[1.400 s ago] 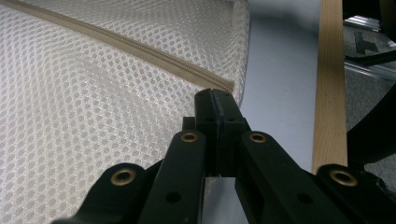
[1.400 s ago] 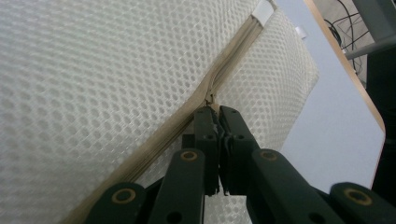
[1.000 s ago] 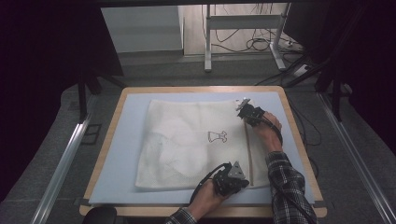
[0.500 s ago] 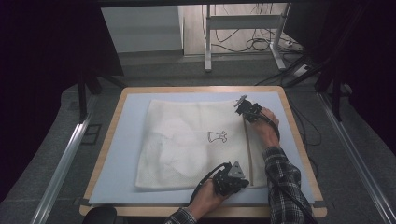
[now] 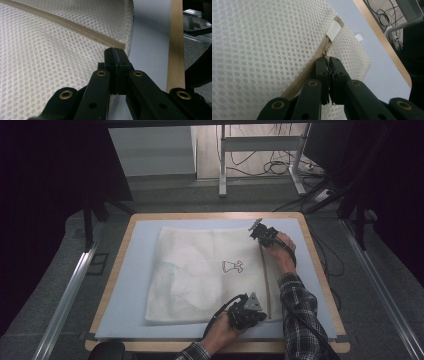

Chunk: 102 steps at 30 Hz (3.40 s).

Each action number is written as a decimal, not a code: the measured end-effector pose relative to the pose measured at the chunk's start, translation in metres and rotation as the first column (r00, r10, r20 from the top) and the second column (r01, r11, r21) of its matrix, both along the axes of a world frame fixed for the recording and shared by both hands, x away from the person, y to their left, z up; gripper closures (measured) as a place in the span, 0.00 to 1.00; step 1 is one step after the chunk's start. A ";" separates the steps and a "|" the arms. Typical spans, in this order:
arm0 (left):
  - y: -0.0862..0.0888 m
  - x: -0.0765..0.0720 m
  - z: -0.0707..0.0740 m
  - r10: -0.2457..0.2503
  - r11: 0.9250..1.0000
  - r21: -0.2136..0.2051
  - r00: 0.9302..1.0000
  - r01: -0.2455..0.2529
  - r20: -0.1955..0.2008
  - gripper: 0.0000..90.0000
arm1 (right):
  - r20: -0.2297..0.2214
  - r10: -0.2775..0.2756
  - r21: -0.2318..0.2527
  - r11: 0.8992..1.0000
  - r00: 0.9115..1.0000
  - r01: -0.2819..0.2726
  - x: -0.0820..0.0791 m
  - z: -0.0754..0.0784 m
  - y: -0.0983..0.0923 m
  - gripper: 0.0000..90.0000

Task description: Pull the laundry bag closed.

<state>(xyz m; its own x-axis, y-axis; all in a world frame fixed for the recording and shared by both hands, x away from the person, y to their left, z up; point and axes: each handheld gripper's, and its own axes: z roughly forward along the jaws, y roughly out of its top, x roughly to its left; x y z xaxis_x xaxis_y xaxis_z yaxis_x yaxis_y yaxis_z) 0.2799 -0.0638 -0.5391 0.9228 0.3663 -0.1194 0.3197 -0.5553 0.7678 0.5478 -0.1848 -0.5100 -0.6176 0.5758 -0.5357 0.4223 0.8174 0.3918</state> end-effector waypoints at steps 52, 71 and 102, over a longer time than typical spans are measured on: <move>0.012 -0.005 0.014 -0.057 0.998 -0.009 0.998 0.057 -0.020 0.21 | -0.064 -0.014 0.370 0.928 0.998 0.037 -0.022 0.006 -0.016 0.35; 0.046 -0.007 0.023 -0.045 0.999 -0.002 0.999 0.045 -0.011 0.06 | -0.157 0.080 0.405 0.914 0.984 -0.010 -0.039 0.011 -0.007 0.08; 0.086 -0.031 0.027 -0.015 0.998 0.061 0.997 0.011 0.081 0.03 | -0.148 0.144 0.498 0.866 0.979 -0.052 -0.086 0.019 -0.004 0.00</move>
